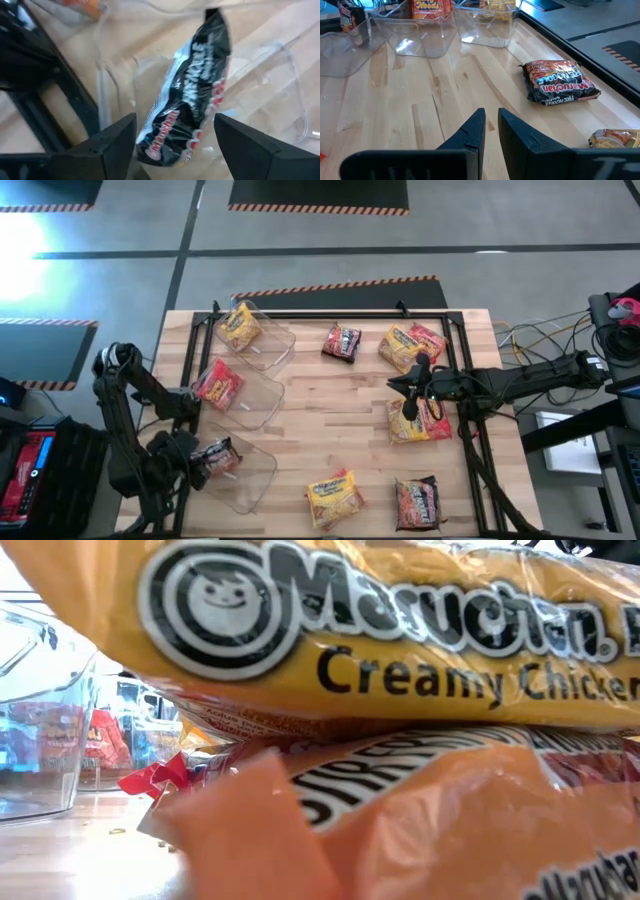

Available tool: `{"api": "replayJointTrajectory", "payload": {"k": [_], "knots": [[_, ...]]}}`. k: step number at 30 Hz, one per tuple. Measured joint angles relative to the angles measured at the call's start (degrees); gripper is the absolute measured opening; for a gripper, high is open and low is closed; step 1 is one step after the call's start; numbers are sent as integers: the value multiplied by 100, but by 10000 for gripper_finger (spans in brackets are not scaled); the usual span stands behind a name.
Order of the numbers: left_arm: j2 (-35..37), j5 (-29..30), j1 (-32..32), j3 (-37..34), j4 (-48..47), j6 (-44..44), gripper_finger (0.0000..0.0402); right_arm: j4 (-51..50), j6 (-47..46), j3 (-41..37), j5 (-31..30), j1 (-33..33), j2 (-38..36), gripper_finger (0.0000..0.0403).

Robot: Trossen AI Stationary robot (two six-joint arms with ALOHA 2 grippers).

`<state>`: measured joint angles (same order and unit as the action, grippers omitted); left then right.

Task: Sort Maruchan noodles
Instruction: Put the noodles pack into the bottom transparent bin, then put the yellow noodles pack into the top transparent bin

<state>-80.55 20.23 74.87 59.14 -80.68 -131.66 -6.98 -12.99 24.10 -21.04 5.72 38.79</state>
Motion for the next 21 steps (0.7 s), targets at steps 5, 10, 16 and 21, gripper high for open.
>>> {"api": "replayJointTrajectory", "payload": {"k": [5,10,16,21], "knots": [[0,471,-104,87,-9,385,250,0,0,0,2,0,0,43],[1,809,-498,47,544,1441,250,0,-2,0,2,0,0,43],[0,960,-1112,32,1391,2921,250,0,0,0,2,0,0,43],[0,1205,-1556,32,2282,4248,250,0,-1,0,2,0,-1,43]]}}
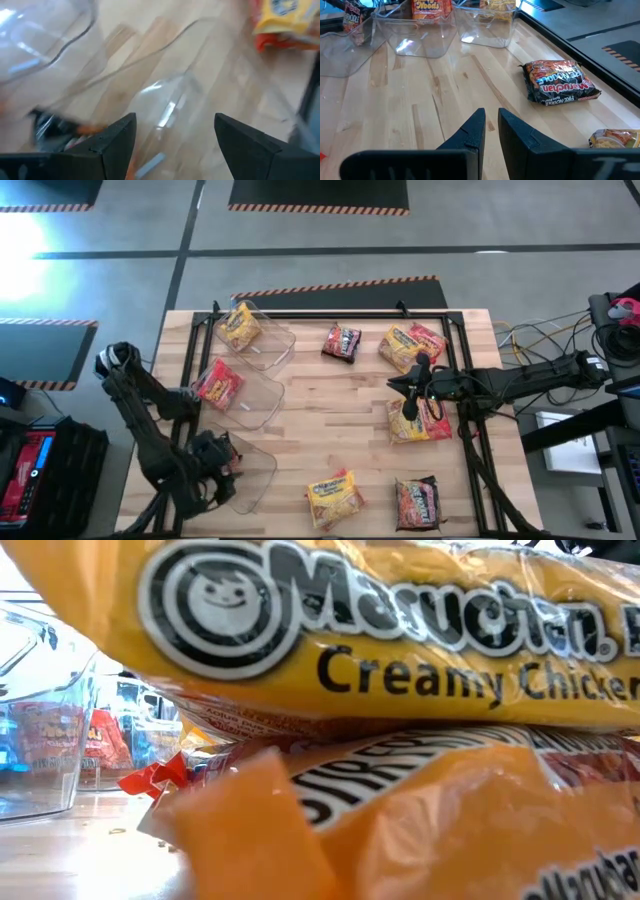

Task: Sort Maruchan noodles
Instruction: Put the yellow noodles pack into the top transparent bin

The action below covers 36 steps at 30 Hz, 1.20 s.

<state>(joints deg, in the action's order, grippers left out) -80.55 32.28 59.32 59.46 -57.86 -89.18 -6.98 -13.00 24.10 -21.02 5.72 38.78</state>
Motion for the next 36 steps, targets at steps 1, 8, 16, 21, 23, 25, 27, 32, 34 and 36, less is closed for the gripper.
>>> {"api": "replayJointTrajectory", "payload": {"k": [1,8,16,21,23,25,27,32,34,36], "knots": [[0,38,-84,0,140,206,250,0,-1,0,-2,1,-2,43],[0,290,-572,-2,985,1217,250,0,-1,0,-2,0,0,43],[0,767,-917,-8,2199,2750,250,0,-1,0,-2,0,-2,43],[2,767,-1210,-97,3002,3405,250,0,-1,0,-2,0,-1,43],[0,656,-1390,-161,3316,3596,250,0,-1,0,-1,0,-2,43],[1,425,-1604,-235,3663,3741,250,0,-1,0,-1,1,-2,43],[1,200,-1812,-290,3879,3822,250,0,-1,0,-1,0,-1,43],[0,-343,-2278,-299,4118,4024,250,10,-37,0,1,0,-1,43],[0,-606,-2435,-299,4183,4164,250,117,-292,0,27,0,2,43],[2,-825,-2597,-299,4218,4353,250,225,-1035,0,254,-1,1,43]]}}
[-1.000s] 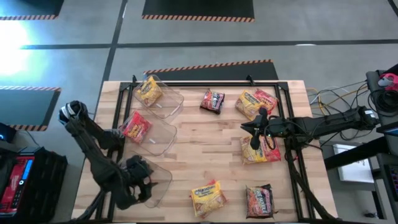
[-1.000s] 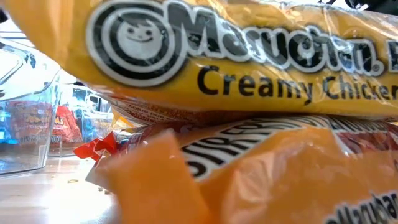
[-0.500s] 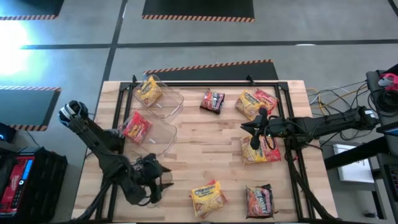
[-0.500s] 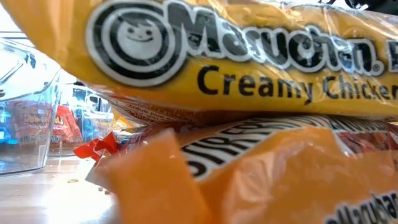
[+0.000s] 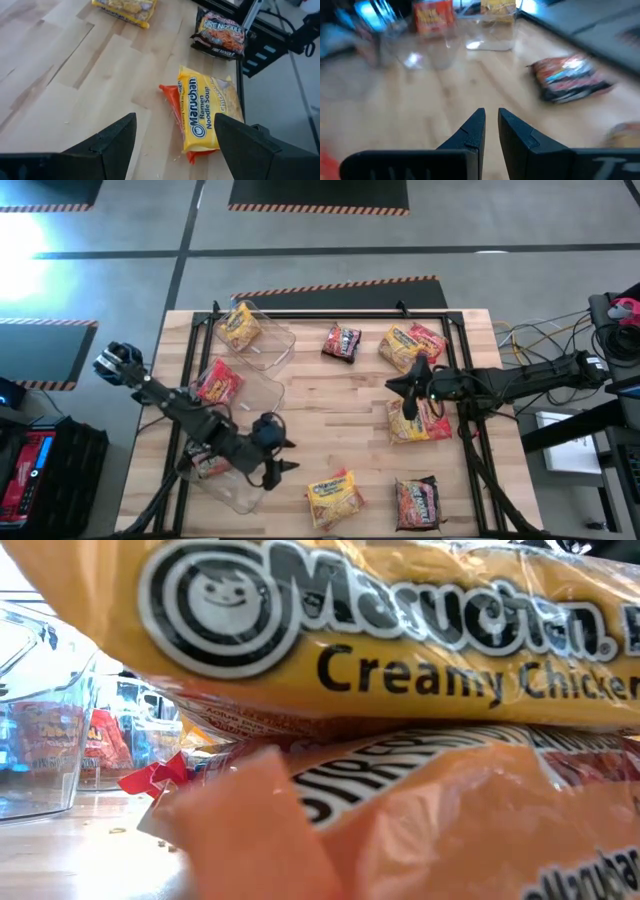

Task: Sort Maruchan noodles
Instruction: Put the yellow noodles pack into the top transparent bin

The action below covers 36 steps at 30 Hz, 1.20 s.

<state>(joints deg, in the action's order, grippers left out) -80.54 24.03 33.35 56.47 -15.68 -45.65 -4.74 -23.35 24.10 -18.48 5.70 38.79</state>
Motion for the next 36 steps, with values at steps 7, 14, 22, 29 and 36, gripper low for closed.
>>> {"api": "replayJointTrajectory", "payload": {"k": [7,14,22,29,36], "knots": [[-67,-782,-570,0,439,884,250,181,-2167,2,306,44,461,43],[-727,-1308,-539,0,898,1201,247,2446,-2581,2,687,831,1761,43],[-1421,-2059,-528,-2,1708,1197,238,3700,-2008,527,414,2032,3080,43],[-1670,-2330,-491,-2,2267,1106,233,2869,-3024,1245,393,2191,3832,43],[-1927,-2508,-169,1,3017,993,232,2332,-4218,1640,1259,2196,4269,43]]}}
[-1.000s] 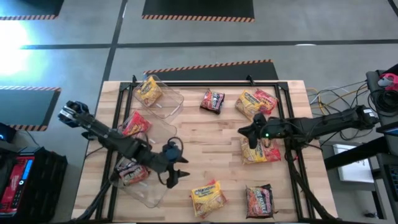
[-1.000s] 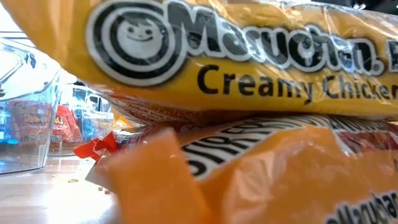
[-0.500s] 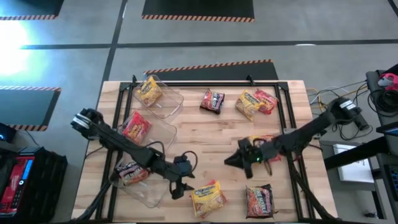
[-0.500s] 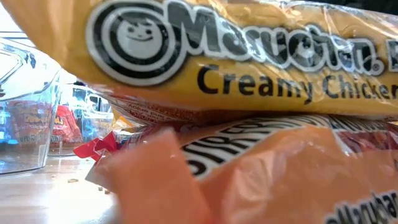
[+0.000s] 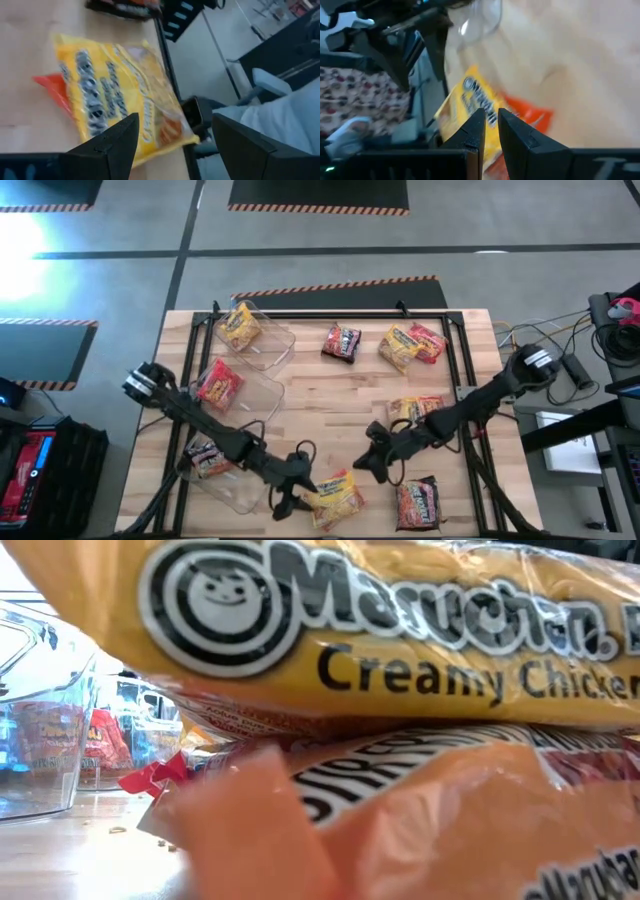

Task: Sort Maruchan noodles
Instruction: Put the yellow noodles pack into the top transparent bin

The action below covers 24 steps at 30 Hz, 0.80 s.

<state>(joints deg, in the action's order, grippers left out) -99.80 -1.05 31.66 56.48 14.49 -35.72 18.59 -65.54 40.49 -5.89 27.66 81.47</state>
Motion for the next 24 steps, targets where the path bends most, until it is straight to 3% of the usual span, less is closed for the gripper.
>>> {"api": "replayJointTrajectory", "payload": {"k": [3,10,16,24], "knots": [[-173,-30,109,53,255,-42,232,3,-93,149,407,59,102,43],[-526,-66,208,276,255,-58,232,-5,-75,600,486,316,574,43],[-700,-104,319,357,270,-89,232,-85,-693,1110,763,395,1190,43],[-868,-132,434,496,523,28,233,-1362,-720,1785,950,413,1476,43]]}}
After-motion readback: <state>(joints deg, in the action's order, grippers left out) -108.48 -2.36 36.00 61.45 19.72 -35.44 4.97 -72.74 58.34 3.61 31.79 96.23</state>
